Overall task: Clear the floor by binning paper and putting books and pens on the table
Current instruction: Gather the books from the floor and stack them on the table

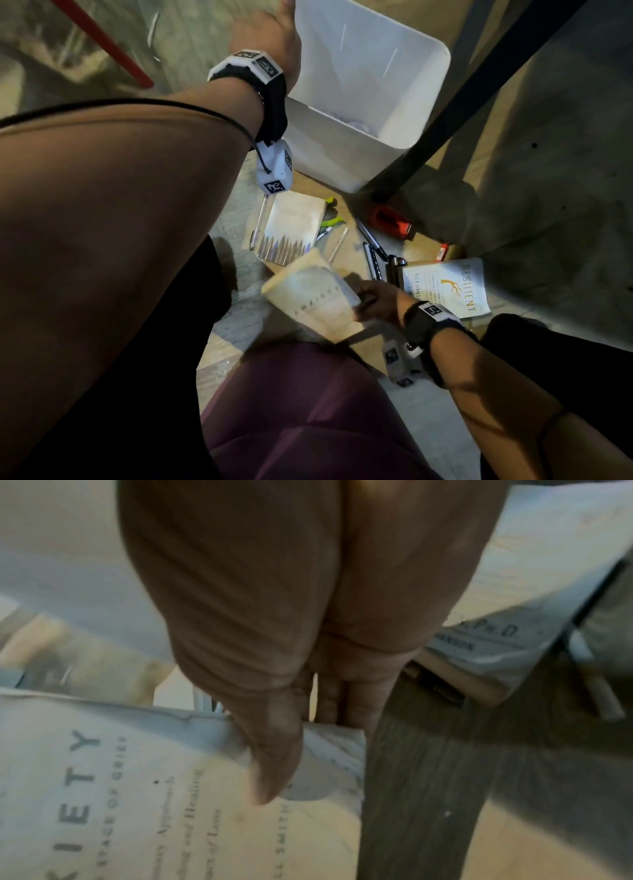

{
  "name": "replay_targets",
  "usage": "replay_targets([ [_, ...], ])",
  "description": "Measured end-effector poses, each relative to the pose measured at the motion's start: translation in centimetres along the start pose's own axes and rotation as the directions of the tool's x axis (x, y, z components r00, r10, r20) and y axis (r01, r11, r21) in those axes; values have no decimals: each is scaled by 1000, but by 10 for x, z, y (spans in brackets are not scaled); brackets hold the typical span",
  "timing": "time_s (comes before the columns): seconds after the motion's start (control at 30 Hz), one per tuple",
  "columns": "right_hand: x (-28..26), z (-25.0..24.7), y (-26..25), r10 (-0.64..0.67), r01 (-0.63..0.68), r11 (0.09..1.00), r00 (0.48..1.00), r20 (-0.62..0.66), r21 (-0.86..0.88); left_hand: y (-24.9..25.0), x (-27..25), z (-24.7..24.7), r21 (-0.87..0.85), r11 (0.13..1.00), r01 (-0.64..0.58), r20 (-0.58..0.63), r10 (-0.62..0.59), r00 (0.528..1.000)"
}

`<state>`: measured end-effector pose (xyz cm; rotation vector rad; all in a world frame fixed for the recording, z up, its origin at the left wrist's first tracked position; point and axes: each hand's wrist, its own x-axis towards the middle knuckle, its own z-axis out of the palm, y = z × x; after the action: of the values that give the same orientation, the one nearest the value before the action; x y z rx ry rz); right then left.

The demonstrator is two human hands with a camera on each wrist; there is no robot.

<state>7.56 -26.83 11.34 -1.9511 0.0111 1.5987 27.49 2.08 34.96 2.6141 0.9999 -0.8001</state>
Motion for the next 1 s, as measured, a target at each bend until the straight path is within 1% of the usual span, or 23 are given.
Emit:
replay_targets([
  [0.03,1,1,-4,13,-12,998,1000,15,-58,0,0,-1,10,1000,2,14,-2,1000],
  [0.1,8,4,-15,-11,12,965,1000,5,-261,-1,2,1,29,1000,-5,15,5,1000],
  [0.13,14,6,-23,-35,30,939,999,-7,-342,-1,2,1,21,1000,-11,9,11,1000],
  [0.2,24,12,-37,-62,27,897,996,-65,-440,-2,1,-2,-19,1000,-16,12,16,1000],
  [0.23,28,14,-41,-72,16,881,992,-101,-472,-2,-1,-2,-27,999,-22,14,23,1000],
  [0.3,34,16,-48,-49,-41,867,985,-167,-497,-2,-3,-4,-19,999,-46,44,47,998],
  [0.33,34,16,-53,-38,-77,856,977,-212,-512,-3,-2,-3,-16,999,-50,48,51,998],
  [0.37,33,15,-58,-32,-124,849,958,-284,-514,-5,0,-1,-2,999,-48,37,48,998],
  [0.4,33,15,-64,-51,-158,854,923,-381,-495,-5,-3,-1,7,999,-39,23,38,999],
  [0.43,33,15,-70,-85,-159,880,874,-478,-448,-5,-2,-1,2,999,-35,0,35,999],
  [0.47,38,19,-77,-112,-115,924,831,-544,-366,-4,0,1,-3,1000,-26,-17,26,1000],
  [0.5,43,23,-85,-118,-25,972,806,-579,-232,-3,4,3,-13,1000,-25,-28,25,999],
  [0.53,50,29,-96,-47,48,999,826,-562,-14,-3,4,3,-11,999,-32,-24,32,999],
  [0.57,59,34,-104,45,90,965,868,-494,246,-4,6,3,9,999,-40,-16,40,999],
  [0.6,67,41,-113,131,69,888,910,-393,455,-5,11,6,24,998,-50,1,50,999],
  [0.63,74,47,-118,180,34,820,932,-314,571,-5,14,9,24,998,-53,9,53,999],
  [0.67,83,52,-122,227,-7,797,930,-288,604,-5,16,10,34,998,-56,24,55,998],
  [0.73,90,59,-129,286,-46,795,908,-307,605,-4,17,10,51,998,-43,16,43,999],
  [0.77,94,60,-130,312,-70,813,890,-332,578,-3,16,9,43,998,-35,12,35,999],
  [0.83,96,61,-132,346,-119,875,831,-434,469,-2,15,8,14,1000,-25,2,25,1000],
  [0.87,96,62,-133,338,-126,901,803,-491,414,-2,15,8,48,998,-29,-1,29,1000],
  [0.9,95,65,-134,307,-100,922,777,-550,373,-3,17,10,73,997,-37,-10,37,999],
  [1.0,77,80,-140,166,42,956,738,-654,290,-1,20,12,84,996,-27,-41,31,999],
])
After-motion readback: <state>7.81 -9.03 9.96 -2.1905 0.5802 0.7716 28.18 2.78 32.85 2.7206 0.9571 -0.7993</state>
